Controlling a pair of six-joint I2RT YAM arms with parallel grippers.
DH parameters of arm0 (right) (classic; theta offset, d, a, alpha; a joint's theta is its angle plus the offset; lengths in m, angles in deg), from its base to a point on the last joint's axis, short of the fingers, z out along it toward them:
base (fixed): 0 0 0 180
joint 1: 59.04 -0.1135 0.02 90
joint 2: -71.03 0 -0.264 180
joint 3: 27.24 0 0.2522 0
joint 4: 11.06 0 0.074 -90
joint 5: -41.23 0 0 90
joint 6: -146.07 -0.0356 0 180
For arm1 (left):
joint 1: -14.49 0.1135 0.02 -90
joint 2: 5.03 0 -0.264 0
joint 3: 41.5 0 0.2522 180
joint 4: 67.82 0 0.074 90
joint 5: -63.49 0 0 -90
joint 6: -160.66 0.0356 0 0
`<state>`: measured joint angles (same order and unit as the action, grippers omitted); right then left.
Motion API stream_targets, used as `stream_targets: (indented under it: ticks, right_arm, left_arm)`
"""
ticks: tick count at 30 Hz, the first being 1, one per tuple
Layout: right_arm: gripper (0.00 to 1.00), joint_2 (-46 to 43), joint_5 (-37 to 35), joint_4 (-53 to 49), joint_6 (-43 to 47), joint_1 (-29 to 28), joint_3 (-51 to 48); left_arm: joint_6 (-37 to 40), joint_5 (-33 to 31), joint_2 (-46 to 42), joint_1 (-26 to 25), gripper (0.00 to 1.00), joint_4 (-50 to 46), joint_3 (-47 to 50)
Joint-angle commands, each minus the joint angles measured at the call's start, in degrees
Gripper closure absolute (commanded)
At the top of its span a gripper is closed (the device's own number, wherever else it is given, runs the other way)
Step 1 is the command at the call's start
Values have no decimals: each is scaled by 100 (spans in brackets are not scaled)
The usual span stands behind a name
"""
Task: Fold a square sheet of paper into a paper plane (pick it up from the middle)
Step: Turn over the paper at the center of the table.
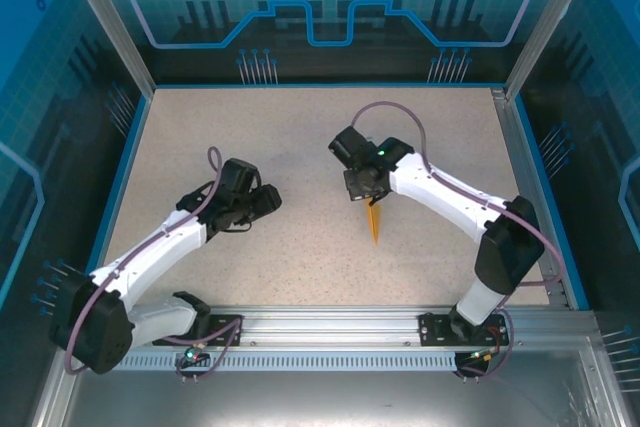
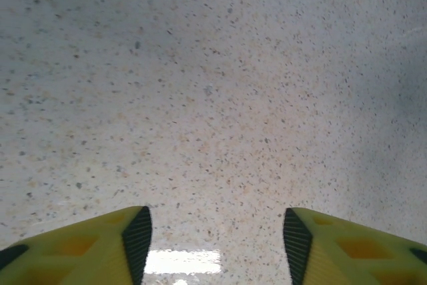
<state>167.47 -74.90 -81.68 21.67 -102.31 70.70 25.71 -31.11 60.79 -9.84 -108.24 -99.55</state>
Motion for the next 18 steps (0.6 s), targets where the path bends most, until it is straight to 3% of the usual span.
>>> stream_targets:
  ticks: [1, 8, 18]
  right_arm:
    - [90, 496, -1047, -1052, -37, -343, 486]
    - [90, 1980, -1719, -2110, -691, -679, 1663]
    - [90, 3883, -1276, -2489, -935, -952, 3097]
  left_arm:
    - [-163, -347, -234, 109, 36, 103, 223]
    - [-268, -428, -486, 184, 33, 437, 541]
    - [-471, -546, -1023, 241, 23, 468, 988]
